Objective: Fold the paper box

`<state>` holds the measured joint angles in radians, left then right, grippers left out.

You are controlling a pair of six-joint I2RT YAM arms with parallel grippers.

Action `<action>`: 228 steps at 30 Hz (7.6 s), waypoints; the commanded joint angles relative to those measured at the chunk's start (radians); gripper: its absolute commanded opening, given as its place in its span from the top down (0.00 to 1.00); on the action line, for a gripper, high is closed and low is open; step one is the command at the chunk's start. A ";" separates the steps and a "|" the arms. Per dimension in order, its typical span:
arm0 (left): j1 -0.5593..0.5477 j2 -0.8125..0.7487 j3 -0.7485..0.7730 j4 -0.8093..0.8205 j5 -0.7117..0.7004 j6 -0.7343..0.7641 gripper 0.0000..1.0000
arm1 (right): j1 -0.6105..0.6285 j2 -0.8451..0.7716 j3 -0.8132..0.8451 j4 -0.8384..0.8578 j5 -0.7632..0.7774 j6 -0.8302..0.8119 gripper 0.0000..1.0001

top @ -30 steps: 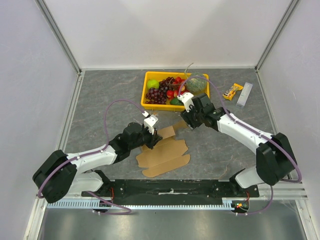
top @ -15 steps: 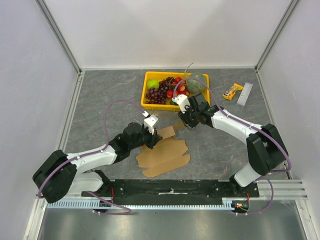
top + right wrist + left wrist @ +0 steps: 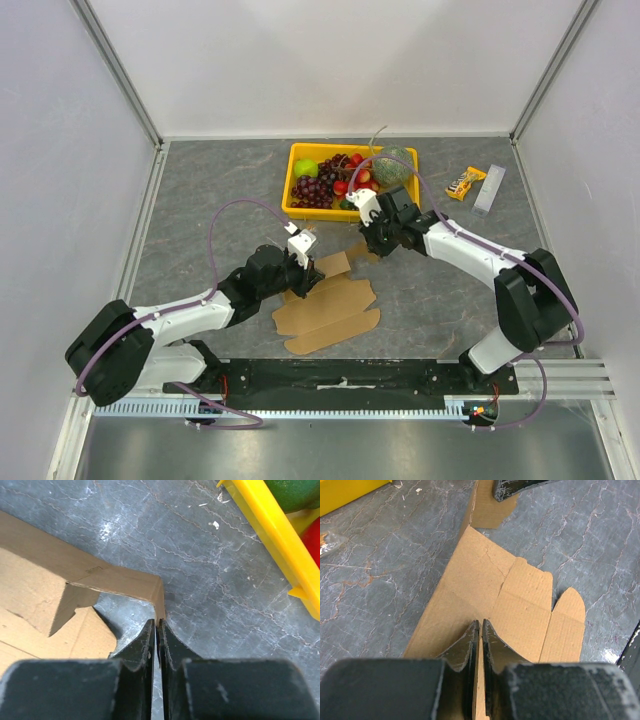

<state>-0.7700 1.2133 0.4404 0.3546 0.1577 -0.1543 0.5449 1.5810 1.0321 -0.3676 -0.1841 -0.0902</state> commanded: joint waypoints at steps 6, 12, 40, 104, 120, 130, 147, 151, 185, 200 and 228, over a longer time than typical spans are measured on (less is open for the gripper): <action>0.001 0.012 0.017 -0.008 -0.029 0.032 0.89 | -0.002 -0.059 -0.010 0.035 -0.083 0.141 0.96; 0.000 0.011 0.018 -0.006 -0.029 0.032 0.89 | 0.010 -0.044 -0.012 0.033 -0.104 0.164 0.95; 0.018 -0.351 0.066 -0.206 -0.277 -0.062 0.63 | 0.038 -0.122 -0.038 0.015 0.078 0.055 0.98; 0.041 -0.357 -0.062 -0.170 -0.325 -0.059 0.68 | 0.130 -0.130 -0.026 0.098 0.169 0.179 0.53; 0.003 -0.445 0.026 -0.263 -0.262 -0.094 0.72 | 0.064 -0.082 0.046 0.076 0.098 0.060 0.46; -0.101 -0.416 0.035 -0.253 -0.297 -0.122 0.73 | 0.018 -0.015 0.094 0.042 -0.067 0.033 0.50; -0.359 -0.035 0.041 -0.008 -0.494 -0.188 0.75 | 0.018 0.014 0.049 0.032 -0.084 0.047 0.62; -0.357 0.078 0.070 0.087 -0.517 -0.179 0.75 | 0.018 0.024 0.039 0.033 -0.084 0.050 0.74; -0.356 0.534 0.228 0.156 -0.626 -0.199 0.83 | 0.018 -0.065 -0.029 0.027 -0.202 0.141 1.00; -0.357 0.499 0.221 0.161 -0.609 -0.188 0.87 | 0.093 -0.102 -0.096 0.042 -0.157 0.187 1.00; -0.357 0.278 0.081 0.050 -0.555 -0.205 0.90 | 0.141 -0.181 -0.162 0.114 -0.021 0.208 1.00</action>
<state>-1.1244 1.4414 0.5613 0.3904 -0.3820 -0.3218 0.6788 1.4265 0.8455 -0.2371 -0.2260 0.1349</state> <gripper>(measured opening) 0.107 0.010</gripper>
